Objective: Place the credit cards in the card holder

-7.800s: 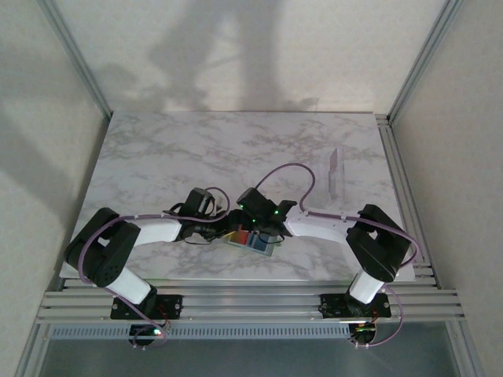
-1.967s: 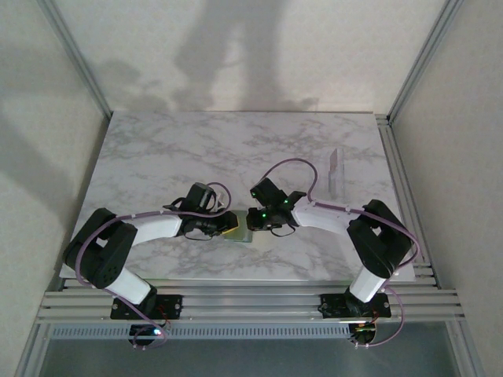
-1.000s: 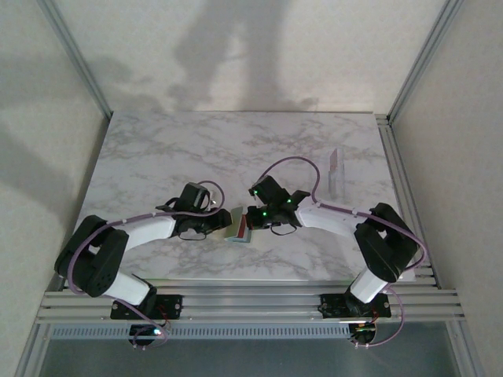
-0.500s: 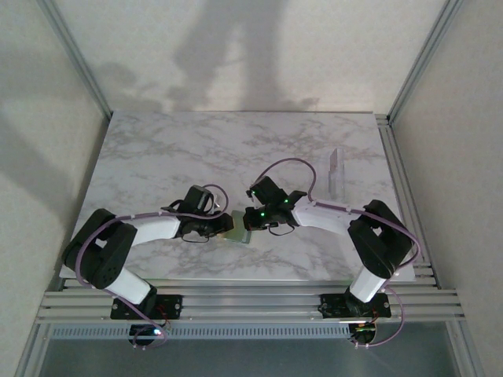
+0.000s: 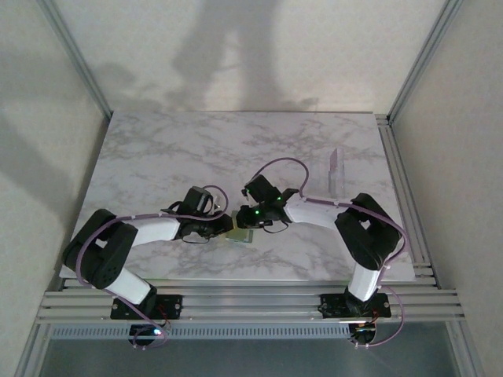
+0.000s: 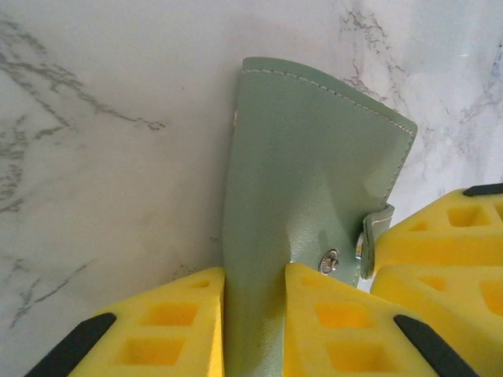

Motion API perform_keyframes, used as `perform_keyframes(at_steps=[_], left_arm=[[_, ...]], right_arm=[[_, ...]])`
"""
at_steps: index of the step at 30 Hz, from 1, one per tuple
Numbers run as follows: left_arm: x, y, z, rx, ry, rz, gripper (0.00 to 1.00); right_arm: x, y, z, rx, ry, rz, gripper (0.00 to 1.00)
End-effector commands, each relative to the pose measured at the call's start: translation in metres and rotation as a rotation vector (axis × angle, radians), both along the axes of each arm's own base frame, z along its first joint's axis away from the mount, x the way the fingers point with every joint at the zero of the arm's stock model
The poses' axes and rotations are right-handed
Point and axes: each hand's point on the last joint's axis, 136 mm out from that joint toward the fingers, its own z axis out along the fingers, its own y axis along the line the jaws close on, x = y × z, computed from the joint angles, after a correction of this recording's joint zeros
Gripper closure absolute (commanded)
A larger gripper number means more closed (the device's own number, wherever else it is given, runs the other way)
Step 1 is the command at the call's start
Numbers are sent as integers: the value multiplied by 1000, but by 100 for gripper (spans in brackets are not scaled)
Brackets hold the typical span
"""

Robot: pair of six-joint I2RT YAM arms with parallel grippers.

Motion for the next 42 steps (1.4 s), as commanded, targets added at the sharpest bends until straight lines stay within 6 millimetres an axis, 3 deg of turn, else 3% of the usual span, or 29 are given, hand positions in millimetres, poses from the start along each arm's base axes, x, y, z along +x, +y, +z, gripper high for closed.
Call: perform_keyframes(at_steps=[1,5,8,14,20,29,34,42], left_arm=[[-15,3,-11,21,48,-11,80],[-16,4,-12,22,51,-9,80],[-17,5,-13,25,52,-9,80],[-17,4,-10,19,51,-8,79],[-18,2,-8,-2,57,-13,79],[-20,-2,-4,-44,59,-9,79],[-21,-2,-4,-47,61,-10,79],[-20,-2,-1,-52,54,-4,78]], right_arm=[[4,4,4,-6,-11,5,81],[4,5,5,1,-11,6,97],[2,3,3,-8,-3,7,98],[-2,1,16,2,-16,12,76],[-2,-19,29,-89,-47,-1,71],[-6,-43,12,-284,-38,-41,70],[-9,-36,8,-300,-26,-24,79],[-10,-43,3,-342,-23,-29,92]])
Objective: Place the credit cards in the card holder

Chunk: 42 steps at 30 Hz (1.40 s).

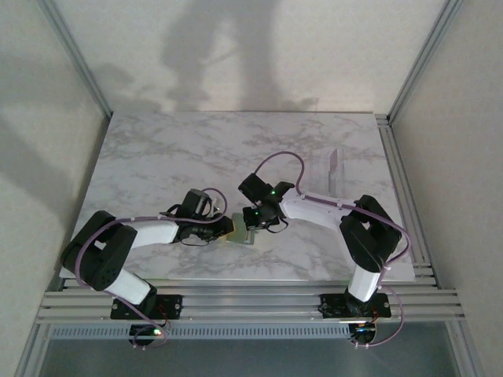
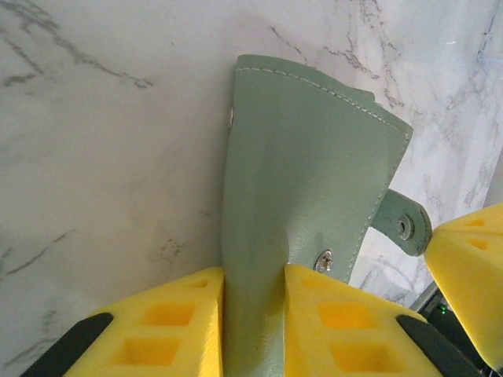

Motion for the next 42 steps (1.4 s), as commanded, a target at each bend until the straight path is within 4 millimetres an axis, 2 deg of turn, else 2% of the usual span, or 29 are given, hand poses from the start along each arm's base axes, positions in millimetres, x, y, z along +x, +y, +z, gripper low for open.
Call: perform_keyframes(at_steps=[1,5,7,14,15,17,19,23,26,30,32,38,40,42], left_arm=[[-11,1,-1,2,27,-5,77],[-10,1,3,-1,20,-3,71],[-10,1,5,0,15,-3,67],[-11,6,5,27,-2,-6,68],[-10,6,4,30,-1,-6,69],[-11,5,2,30,8,-11,70],[-10,3,1,24,9,-14,71],[-8,3,2,22,7,-12,71],[-8,2,1,23,8,-14,72],[-10,2,-1,23,16,-16,72],[-11,3,-2,24,18,-16,73],[-10,2,-1,21,16,-16,73],[-10,2,0,18,14,-16,73],[-10,2,0,18,15,-17,73]], right_arm=[[-2,-5,-3,-49,2,-2,93],[-2,-7,-2,-52,-6,-5,100],[-2,-6,-1,-43,-12,-2,100],[-3,4,7,16,-14,22,100],[-3,4,6,9,-12,22,98],[-2,1,5,-12,-12,20,84],[-2,0,3,-23,-7,23,76],[-3,0,-1,-30,-2,24,70],[-2,0,-3,-37,-1,23,71],[0,-2,-6,-52,-5,17,86],[0,-3,-6,-58,-9,15,89],[1,-9,-8,-90,-19,10,86],[1,-10,-8,-94,-20,9,78],[1,-10,-9,-93,-21,8,81]])
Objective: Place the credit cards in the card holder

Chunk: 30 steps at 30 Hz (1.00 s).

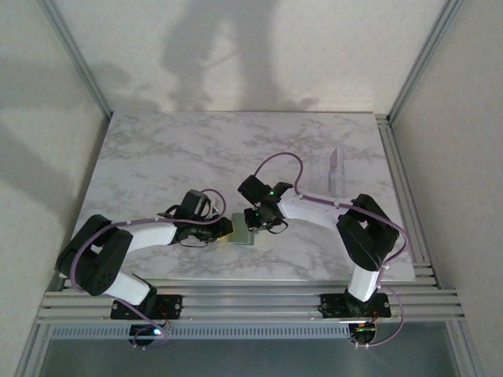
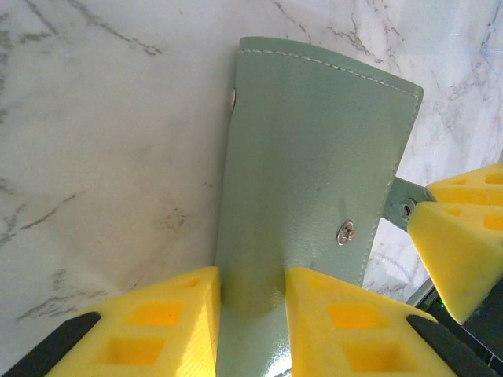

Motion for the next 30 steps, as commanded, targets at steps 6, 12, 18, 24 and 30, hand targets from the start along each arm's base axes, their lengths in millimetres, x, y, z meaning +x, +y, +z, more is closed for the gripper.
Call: perform_keyframes(at_steps=[6,12,18,24,30], left_arm=[[-4,-1,-3,10,0,-19,74],[-4,-3,2,-3,-10,-22,78],[-4,-8,7,-28,-18,-32,83],[-3,-11,9,-48,-20,-34,86],[-3,-11,7,-52,-13,-35,86]], right_arm=[[-1,0,2,-20,-14,9,96],[-2,13,12,63,-20,31,98],[-4,32,18,152,4,58,100],[-5,39,7,150,33,68,99],[-5,38,0,141,41,63,92]])
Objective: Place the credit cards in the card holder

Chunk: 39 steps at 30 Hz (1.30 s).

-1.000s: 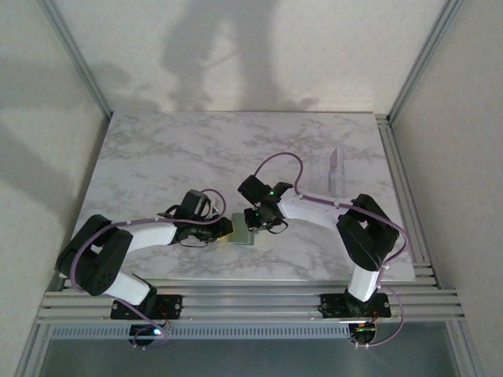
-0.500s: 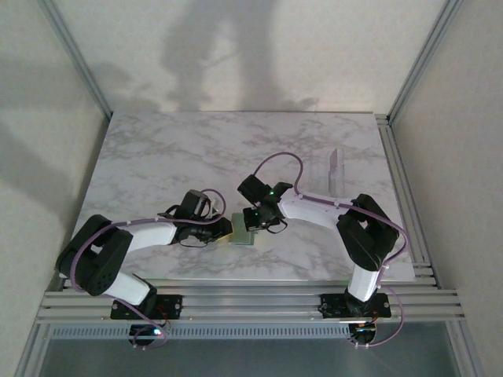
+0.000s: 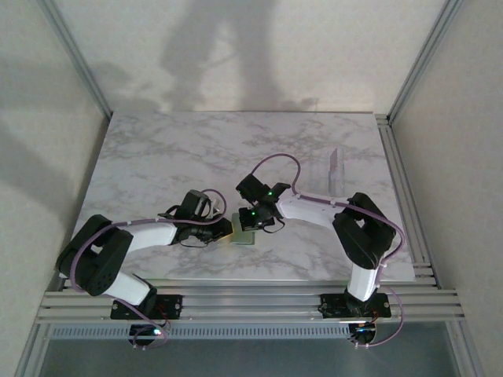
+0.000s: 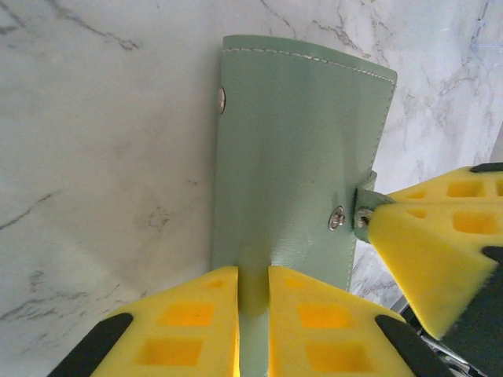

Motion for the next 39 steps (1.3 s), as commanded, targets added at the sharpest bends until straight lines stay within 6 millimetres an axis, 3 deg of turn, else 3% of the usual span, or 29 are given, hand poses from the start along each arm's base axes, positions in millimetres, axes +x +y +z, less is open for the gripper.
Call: perform_keyframes(at_steps=[1,8,12,14,20,22,23,25,26,29,39], left_arm=[[-4,-7,3,-32,-2,-25,87],[-5,-5,2,-27,-2,-25,86],[-5,-4,1,-23,-2,-22,86],[-6,-4,1,-23,0,-22,86],[-5,-5,0,-21,2,-23,86],[-6,-4,-1,-19,4,-23,86],[-6,-4,-1,-19,4,-23,86],[-6,-4,-2,-18,6,-23,86],[-6,-4,-2,-18,5,-24,86],[-6,-4,-2,-16,5,-22,86],[-5,-4,-3,-13,7,-23,85]], right_arm=[[-2,10,0,18,1,24,90],[0,7,6,20,-24,16,87],[0,5,5,12,-28,9,75],[0,5,5,15,-26,10,75],[-1,4,4,18,-23,3,98],[-1,3,4,15,-23,3,100],[-2,3,4,12,-21,5,99],[-2,1,4,4,-21,9,79],[-3,0,5,-2,-25,11,74],[-3,-4,8,-19,-35,15,69],[-2,-14,11,-99,-54,35,70]])
